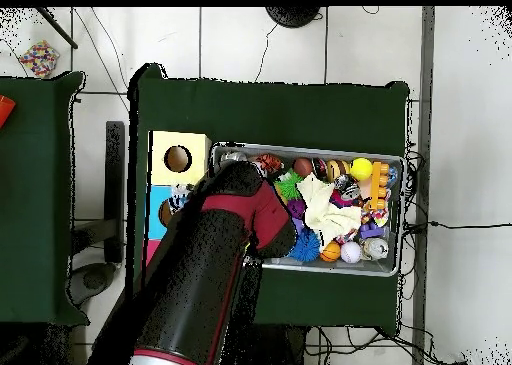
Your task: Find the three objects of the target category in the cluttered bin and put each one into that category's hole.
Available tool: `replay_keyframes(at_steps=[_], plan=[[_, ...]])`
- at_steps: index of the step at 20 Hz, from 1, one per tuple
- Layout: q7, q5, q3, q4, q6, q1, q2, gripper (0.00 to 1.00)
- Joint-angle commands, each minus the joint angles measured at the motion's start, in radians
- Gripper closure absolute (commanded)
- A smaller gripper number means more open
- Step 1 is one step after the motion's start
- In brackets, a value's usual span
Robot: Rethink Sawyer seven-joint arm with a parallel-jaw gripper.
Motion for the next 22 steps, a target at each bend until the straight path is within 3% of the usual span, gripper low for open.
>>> replay_keyframes(at_steps=[1,10,22], plan=[[0.04,-0.078,0.157,0.038,-0.15,-0.023,0.055,1.0],[0.066,-0.116,0.148,0.034,-0.179,-0.005,0.059,1.0],[-0.012,-0.053,0.181,0.047,-0.165,-0.04,0.046,1.0]])
